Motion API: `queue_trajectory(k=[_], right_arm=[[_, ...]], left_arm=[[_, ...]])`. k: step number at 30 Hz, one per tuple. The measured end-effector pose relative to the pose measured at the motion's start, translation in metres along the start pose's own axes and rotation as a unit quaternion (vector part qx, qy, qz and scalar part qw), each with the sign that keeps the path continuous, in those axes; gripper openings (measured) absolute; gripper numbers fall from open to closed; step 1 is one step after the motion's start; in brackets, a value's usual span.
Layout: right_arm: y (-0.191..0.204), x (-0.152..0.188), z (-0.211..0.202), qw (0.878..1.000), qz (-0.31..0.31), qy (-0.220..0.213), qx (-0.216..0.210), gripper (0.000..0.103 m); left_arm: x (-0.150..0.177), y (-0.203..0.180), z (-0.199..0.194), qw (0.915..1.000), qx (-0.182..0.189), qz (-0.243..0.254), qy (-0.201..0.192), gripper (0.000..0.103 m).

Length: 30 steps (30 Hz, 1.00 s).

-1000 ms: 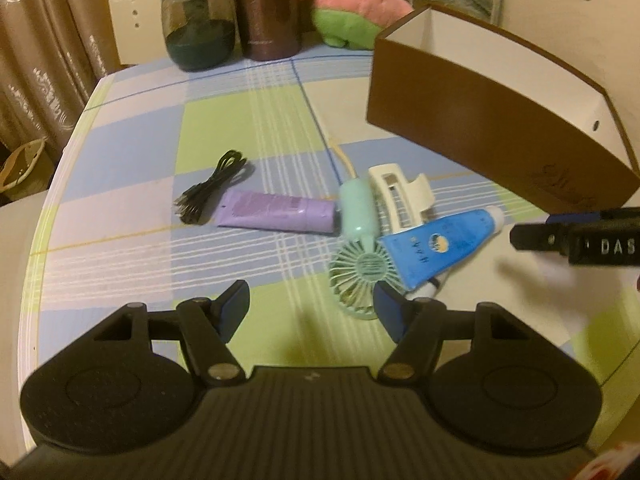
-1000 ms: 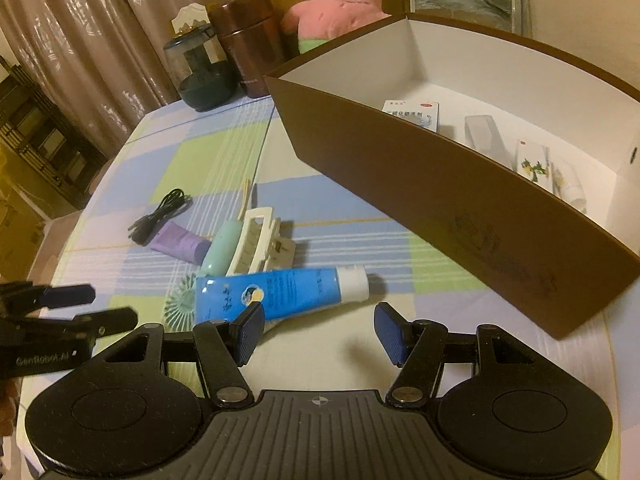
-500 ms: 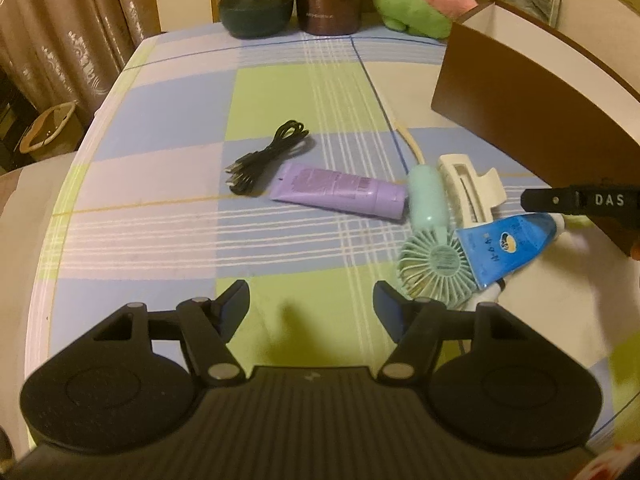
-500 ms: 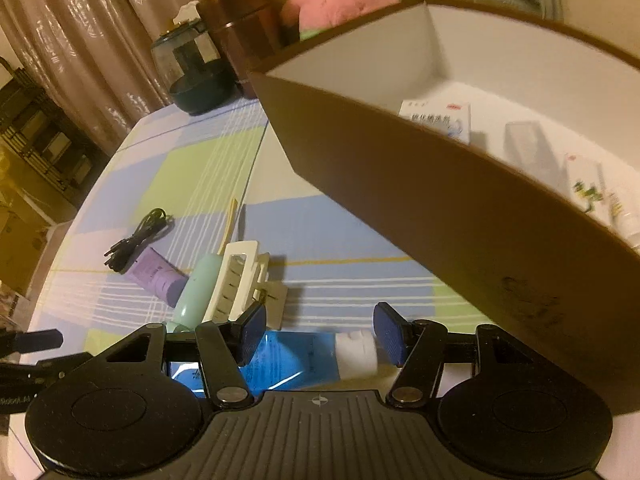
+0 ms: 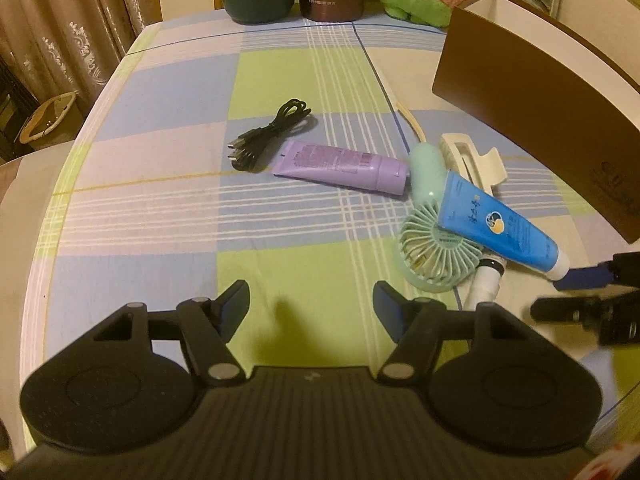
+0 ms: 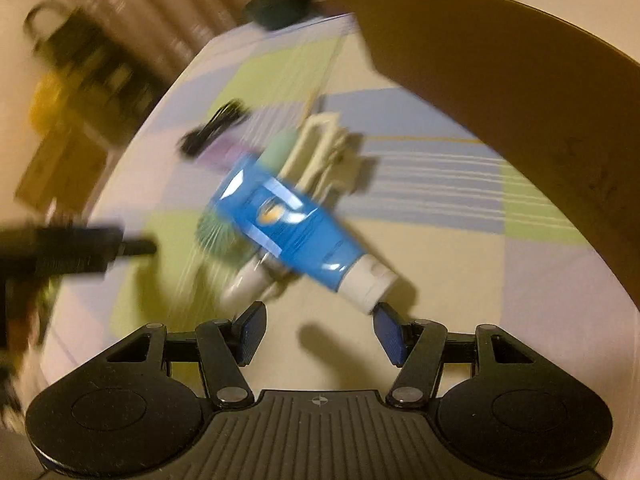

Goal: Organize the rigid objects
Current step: 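Grasp the small brown bottle with left tool while right tool grasps the blue tube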

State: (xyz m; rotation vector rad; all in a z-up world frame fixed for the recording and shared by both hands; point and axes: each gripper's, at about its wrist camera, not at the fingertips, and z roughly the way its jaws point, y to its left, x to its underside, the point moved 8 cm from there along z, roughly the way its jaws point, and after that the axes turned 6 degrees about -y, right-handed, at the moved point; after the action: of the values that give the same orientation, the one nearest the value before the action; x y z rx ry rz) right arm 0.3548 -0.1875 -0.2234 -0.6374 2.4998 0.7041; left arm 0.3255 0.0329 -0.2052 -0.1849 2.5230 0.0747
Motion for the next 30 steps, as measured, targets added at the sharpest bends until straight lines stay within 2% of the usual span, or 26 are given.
queue_trajectory(k=[7,12,13,14,15,17,21,26,30], right_arm=[[0.001,-0.014,-0.001,0.994,-0.088,-0.035,0.062,0.061],[0.011,-0.015,0.015,0.988,-0.144,-0.037,0.046,0.059],[0.013,-0.013,0.016,0.986,-0.156,-0.035,0.052,0.055],[0.015,-0.01,0.017,0.983,-0.169,-0.033,0.059,0.044],[0.017,-0.008,0.017,0.982,-0.175,-0.034,0.063,0.038],[0.017,-0.001,0.014,0.983,-0.17,-0.034,0.061,0.03],[0.011,0.017,-0.001,0.987,-0.137,-0.042,0.078,0.03],[-0.007,0.032,-0.024,0.987,-0.091,-0.052,0.125,0.03],[-0.024,0.039,-0.035,0.985,-0.055,-0.047,0.156,0.03]], left_arm=[[0.001,-0.002,-0.002,1.0,0.001,0.0,-0.01,0.066],[0.002,-0.007,-0.003,0.9999,0.005,0.003,-0.012,0.066],[0.003,-0.008,-0.003,0.9999,0.007,0.004,-0.012,0.066],[0.004,-0.009,-0.004,0.9999,0.009,0.006,-0.012,0.066],[0.005,-0.01,-0.004,0.9998,0.011,0.007,-0.013,0.066],[0.008,-0.012,-0.004,0.9998,0.016,0.009,-0.012,0.066],[0.013,-0.022,-0.004,0.9992,0.033,0.021,-0.012,0.064],[0.021,-0.048,-0.006,0.9954,0.08,0.049,-0.014,0.058],[0.027,-0.076,-0.004,0.9902,0.115,0.077,-0.017,0.058]])
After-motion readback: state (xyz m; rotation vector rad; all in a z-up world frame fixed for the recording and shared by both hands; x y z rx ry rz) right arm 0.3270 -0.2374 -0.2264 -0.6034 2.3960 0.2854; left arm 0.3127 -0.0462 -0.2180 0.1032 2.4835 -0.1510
